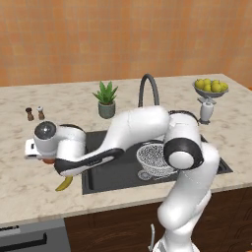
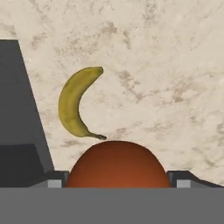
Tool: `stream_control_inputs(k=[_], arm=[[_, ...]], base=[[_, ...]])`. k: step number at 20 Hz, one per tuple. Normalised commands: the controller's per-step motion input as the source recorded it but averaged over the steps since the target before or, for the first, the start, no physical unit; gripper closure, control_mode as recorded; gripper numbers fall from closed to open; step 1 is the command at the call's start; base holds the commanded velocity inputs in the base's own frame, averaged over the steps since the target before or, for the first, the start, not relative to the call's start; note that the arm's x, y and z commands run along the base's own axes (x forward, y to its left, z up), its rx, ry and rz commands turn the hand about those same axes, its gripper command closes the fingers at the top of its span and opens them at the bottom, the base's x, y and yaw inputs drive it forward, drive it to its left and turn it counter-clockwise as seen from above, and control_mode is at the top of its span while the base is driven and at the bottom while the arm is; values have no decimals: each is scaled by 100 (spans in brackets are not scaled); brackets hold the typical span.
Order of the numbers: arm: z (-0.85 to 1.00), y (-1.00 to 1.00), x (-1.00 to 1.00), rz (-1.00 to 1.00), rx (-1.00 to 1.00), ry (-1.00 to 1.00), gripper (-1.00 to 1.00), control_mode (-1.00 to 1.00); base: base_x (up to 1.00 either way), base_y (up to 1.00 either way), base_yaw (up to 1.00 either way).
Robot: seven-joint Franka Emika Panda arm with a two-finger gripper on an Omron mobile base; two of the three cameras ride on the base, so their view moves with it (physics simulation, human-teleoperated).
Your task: Put the colander in the sink, put the orange, banana, peach in the colander, and turn on the sink faucet and pour water over the colander.
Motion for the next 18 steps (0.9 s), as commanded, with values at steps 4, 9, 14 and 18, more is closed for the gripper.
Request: stream_control_inputs(k=[4, 9, 14, 18], arm=[[91, -100, -22, -33, 20, 12, 100, -100], [79, -100, -28, -31, 28, 22, 100, -100], [61, -100, -32, -25, 40, 23, 100, -100], [27, -100, -19, -40, 30, 33, 100, -100]], base=[[0, 0, 0], [0, 0, 0], [0, 0, 0], [0, 0, 0]])
